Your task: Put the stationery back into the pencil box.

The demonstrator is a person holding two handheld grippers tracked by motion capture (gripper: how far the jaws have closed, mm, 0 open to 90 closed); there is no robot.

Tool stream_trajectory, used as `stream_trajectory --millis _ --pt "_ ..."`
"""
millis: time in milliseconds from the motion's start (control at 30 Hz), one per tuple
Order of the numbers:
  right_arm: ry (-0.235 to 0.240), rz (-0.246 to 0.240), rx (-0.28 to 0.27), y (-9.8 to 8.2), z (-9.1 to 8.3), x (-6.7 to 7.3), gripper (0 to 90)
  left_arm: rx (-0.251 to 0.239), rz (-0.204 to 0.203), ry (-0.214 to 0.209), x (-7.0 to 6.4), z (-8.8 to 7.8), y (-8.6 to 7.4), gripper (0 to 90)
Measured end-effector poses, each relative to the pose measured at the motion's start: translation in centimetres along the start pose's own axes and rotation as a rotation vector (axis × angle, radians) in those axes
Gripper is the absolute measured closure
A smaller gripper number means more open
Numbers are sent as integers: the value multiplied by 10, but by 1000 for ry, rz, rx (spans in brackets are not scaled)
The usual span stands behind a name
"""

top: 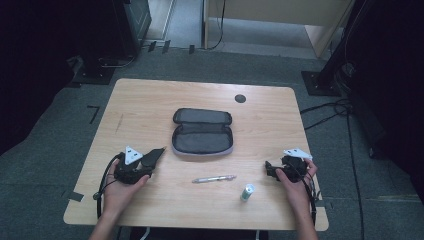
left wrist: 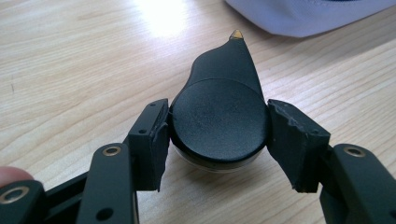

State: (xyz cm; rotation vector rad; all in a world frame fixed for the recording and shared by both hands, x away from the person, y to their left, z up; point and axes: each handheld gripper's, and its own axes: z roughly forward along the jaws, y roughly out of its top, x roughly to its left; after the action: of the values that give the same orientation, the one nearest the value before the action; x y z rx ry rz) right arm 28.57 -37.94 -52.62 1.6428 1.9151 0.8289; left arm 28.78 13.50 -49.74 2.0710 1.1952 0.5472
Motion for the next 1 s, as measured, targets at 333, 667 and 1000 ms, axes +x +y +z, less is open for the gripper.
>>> stream_trajectory --millis 333,667,1000 --pt "0 -1 0 0 0 0 4 -28 -14 -6 5 -9 8 422" --pt "0 0 0 0 0 0 4 -60 -24 -13 9 -15 18 422" --pt "0 0 0 0 0 0 4 -85 -8 -26 6 -18 34 422"
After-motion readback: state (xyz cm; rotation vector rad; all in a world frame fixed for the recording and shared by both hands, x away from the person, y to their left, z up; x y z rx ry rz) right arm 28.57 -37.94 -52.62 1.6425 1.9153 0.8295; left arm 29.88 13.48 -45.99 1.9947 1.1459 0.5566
